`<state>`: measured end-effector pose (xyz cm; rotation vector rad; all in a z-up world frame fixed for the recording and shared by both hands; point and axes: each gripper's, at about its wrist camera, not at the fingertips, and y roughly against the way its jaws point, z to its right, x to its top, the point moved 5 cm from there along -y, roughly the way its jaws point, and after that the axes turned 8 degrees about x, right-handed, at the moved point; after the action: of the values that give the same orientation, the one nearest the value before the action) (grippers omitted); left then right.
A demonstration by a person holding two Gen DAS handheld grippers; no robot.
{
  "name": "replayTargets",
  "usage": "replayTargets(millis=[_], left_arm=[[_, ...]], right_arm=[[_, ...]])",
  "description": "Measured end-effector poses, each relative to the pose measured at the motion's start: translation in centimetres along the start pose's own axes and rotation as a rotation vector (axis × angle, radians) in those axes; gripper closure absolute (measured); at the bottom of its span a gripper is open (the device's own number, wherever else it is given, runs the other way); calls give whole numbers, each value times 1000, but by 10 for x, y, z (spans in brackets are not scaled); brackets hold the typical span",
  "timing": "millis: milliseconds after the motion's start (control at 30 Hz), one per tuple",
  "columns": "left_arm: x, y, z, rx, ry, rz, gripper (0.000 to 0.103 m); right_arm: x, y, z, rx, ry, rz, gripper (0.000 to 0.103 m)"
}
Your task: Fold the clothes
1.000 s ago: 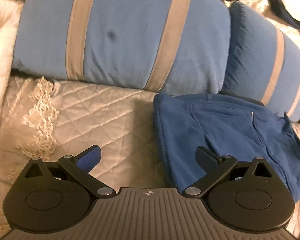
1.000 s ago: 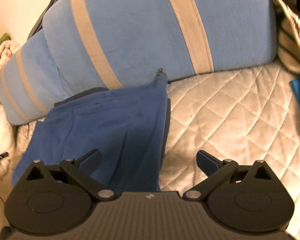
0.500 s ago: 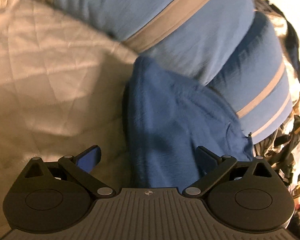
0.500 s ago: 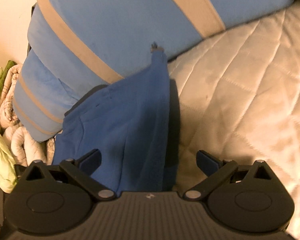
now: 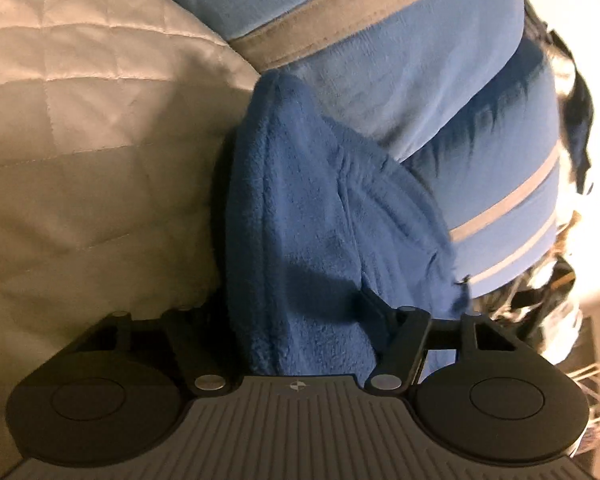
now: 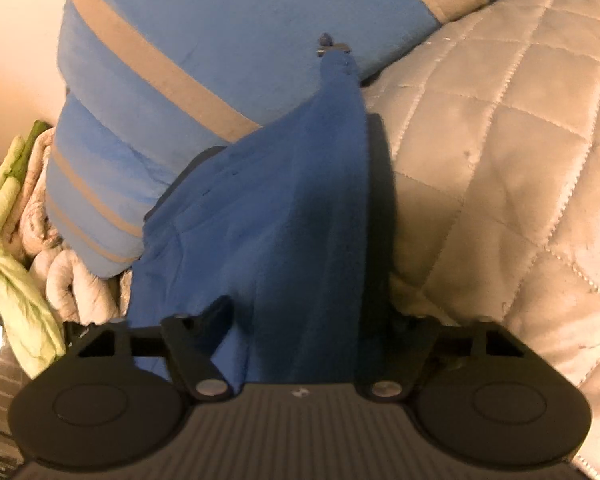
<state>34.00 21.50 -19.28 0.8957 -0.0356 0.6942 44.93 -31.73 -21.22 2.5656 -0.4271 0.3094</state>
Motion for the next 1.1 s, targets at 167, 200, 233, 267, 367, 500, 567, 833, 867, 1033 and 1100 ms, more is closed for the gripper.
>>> replayTargets(millis=[167,200,233,267,367,500,567,833,867,1033,1100], left_arm=[[0,6,15,52,-33,17,68],[0,8,20,69,-51,23,72],[-1,9,25,92,-71,30,74],[-1,10,29,112,-89,37,76],[-1,16,47,166,-125,65,80],[-4,36,68,197,-168,109,83],[-4,46,77,190,-187,128,84],[-7,76,112,178,-250,194,85],[-7,80,115,174,-252,204,86],[-1,106,127,156,-261,249,86],[0,117,134,153,-271,264,86]], right_arm=[[-4,-2,-4,-26,10,16,58],[-4,0,-6,-29,18,22,66],[-4,1,-9,-38,29,26,69],[-5,3,-14,-55,43,29,70],[-5,7,-28,-97,81,40,75],[-6,20,-51,-109,121,71,77],[-6,29,-63,-108,137,85,78],[-11,57,-116,-100,237,127,79],[-12,62,-122,-98,247,136,79],[-11,85,-153,-79,289,178,79],[-11,90,-166,-77,303,187,79]])
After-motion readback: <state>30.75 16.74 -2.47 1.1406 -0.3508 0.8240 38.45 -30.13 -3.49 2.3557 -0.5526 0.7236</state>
